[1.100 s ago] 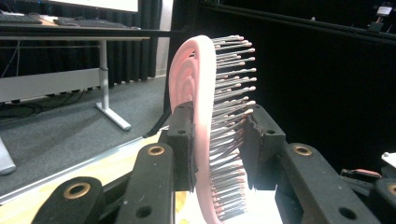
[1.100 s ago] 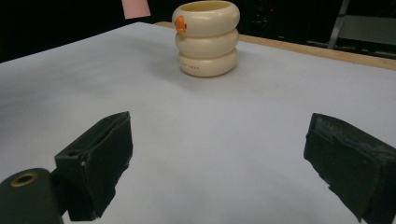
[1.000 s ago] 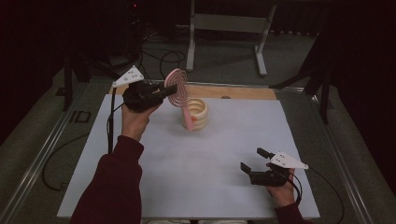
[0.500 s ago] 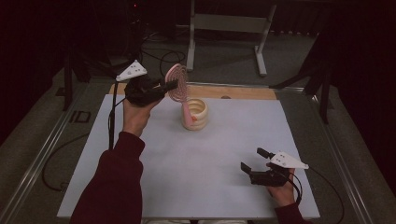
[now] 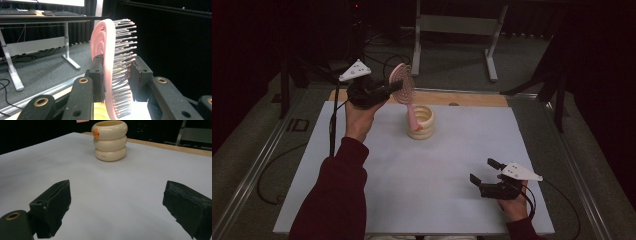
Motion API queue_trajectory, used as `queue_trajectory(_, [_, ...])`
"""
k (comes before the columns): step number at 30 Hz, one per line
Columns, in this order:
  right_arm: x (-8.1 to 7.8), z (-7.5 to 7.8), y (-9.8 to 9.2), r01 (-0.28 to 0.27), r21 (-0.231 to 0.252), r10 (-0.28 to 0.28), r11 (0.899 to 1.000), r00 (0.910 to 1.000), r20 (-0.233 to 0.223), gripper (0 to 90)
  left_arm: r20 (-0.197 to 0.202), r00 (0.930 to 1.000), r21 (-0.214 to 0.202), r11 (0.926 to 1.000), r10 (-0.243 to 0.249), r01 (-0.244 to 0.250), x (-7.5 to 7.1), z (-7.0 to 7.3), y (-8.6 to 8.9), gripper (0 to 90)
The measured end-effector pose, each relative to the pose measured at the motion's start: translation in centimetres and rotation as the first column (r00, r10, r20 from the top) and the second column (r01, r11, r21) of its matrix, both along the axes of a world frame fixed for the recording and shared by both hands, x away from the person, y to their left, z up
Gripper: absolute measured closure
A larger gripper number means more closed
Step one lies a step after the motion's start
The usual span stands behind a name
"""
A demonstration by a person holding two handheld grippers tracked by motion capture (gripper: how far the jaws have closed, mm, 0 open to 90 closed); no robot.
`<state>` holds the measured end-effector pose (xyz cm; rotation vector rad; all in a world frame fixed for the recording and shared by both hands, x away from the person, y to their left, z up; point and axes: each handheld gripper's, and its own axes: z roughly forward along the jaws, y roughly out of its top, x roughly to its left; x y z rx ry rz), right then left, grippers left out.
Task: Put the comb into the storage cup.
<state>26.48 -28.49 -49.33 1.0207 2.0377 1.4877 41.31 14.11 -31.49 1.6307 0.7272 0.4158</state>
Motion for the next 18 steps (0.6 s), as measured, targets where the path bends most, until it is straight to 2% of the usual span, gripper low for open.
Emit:
queue_trajectory(10, [0.0, 0.0, -0.2, 0.004, 0.008, -0.004, 1.0, 1.0, 0.001, 8.1, 0.008, 0.9999, -0.008, 0.9999, 0.011, -0.011, 0.7, 0.5, -0.6, 68.1])
queue_trajectory(18, [0.0, 0.1, -0.3, 0.006, 0.012, -0.006, 1.0, 1.0, 0.001, 8.1, -0.004, 0.9996, -0.014, 0.9995, 0.028, -0.028, 1.4, 0.1, -1.0, 68.0])
